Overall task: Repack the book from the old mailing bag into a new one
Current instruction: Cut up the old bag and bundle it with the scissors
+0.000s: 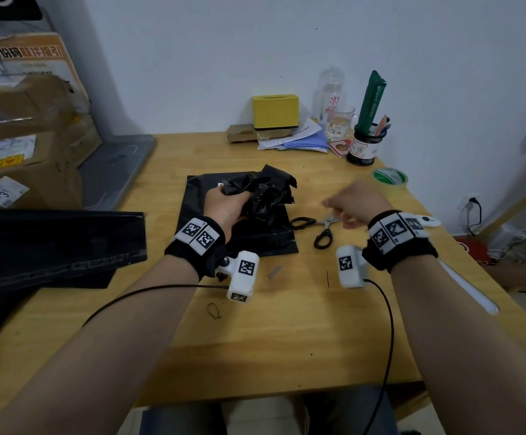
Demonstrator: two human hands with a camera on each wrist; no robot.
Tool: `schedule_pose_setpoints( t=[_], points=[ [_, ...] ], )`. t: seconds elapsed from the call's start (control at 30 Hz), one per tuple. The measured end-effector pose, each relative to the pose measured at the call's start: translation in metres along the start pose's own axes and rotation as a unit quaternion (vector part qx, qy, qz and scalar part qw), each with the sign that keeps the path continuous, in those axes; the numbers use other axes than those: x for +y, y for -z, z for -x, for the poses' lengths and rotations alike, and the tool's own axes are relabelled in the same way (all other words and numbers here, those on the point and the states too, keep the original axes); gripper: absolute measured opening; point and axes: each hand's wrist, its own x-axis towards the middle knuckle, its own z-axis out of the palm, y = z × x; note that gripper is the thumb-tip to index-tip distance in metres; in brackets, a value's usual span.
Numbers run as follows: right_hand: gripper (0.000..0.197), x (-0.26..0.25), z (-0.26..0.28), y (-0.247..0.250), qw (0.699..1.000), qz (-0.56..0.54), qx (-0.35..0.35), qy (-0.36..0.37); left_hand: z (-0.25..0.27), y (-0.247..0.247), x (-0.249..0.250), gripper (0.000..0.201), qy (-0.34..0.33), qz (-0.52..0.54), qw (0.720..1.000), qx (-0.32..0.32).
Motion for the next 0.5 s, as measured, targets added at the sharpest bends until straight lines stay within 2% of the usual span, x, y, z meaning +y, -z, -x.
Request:
schedule_pose_setpoints(
  t=[0.1,0.17,0.27,0.33,0.4,0.5],
  points=[
    [0.017,-0.035,0.024,-0.008,0.989,-0.096,-0.064,0.093,0.003,-0.004,-0.001,0.011,-0.019,-0.025,0.999,-0.01],
    [0.015,-0.051,0.029,-0.02,0.982,-0.113,-0.094,0.116,0.007,-0.008,0.0,0.013,-0.04,-0.036,0.998,-0.03],
    [0.014,-0.062,0.027,-0.042,0.986,-0.1,-0.095,0.097,0.015,-0.011,0.006,0.019,-0.064,-0.035,0.995,-0.073],
    [0.015,-0.063,0.023,-0.052,0.989,-0.099,-0.081,0.078,0.016,-0.007,0.01,0.024,-0.051,-0.004,0.993,-0.109],
    [0.013,-0.065,0.021,-0.058,0.989,-0.109,-0.08,0.065,0.017,0.001,0.014,0.023,-0.033,0.017,0.988,-0.147],
    [0.019,-0.071,0.02,-0.062,0.989,-0.108,-0.079,0.058,0.018,0.009,0.014,0.019,-0.047,0.007,0.982,-0.181]
  ],
)
